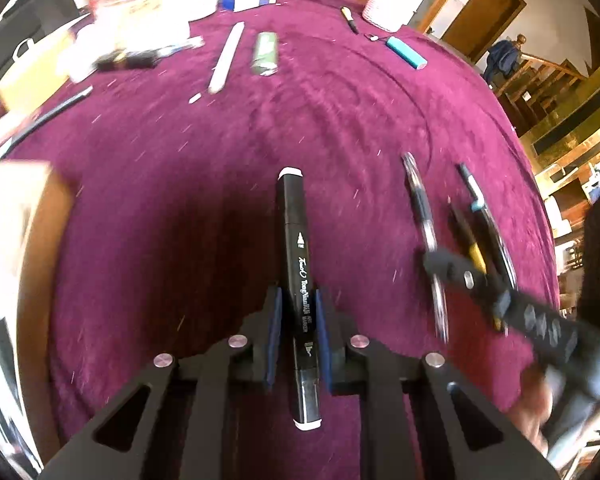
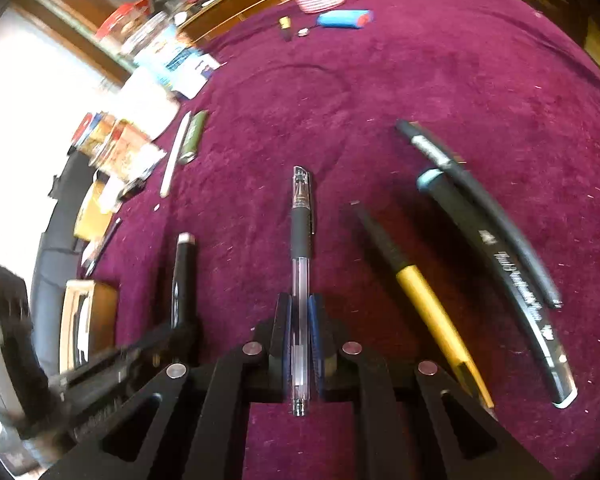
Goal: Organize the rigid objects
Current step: 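Lower the black marker into the tray with the left gripper while the right gripper releases the clear pen there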
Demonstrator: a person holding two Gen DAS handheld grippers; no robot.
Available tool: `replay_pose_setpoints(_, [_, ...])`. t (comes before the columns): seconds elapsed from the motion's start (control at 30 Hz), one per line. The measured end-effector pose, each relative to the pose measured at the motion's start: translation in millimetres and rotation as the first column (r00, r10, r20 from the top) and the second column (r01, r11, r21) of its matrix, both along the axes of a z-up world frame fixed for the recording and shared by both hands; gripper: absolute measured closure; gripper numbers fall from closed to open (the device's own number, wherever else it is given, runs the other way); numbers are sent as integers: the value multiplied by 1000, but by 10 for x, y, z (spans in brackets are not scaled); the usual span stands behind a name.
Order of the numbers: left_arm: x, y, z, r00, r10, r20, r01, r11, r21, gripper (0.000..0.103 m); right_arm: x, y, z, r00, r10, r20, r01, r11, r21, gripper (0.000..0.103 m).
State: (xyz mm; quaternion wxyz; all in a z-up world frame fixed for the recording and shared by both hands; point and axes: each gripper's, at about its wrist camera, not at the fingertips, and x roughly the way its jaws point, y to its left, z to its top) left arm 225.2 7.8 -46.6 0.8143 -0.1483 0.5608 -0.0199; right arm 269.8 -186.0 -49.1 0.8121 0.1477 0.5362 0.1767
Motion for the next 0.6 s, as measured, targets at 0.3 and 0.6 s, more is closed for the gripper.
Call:
replay_pose_setpoints(0.3, [-809, 247, 110, 999, 13, 49, -7, 992, -128, 87, -194, 420, 23, 983, 175, 64, -173, 985, -24, 94])
replay_pose_setpoints(0.6, [-1474, 749, 646, 983, 65, 173, -36, 986, -165, 87, -604, 869, 104, 934, 324, 153, -318, 946, -58, 94])
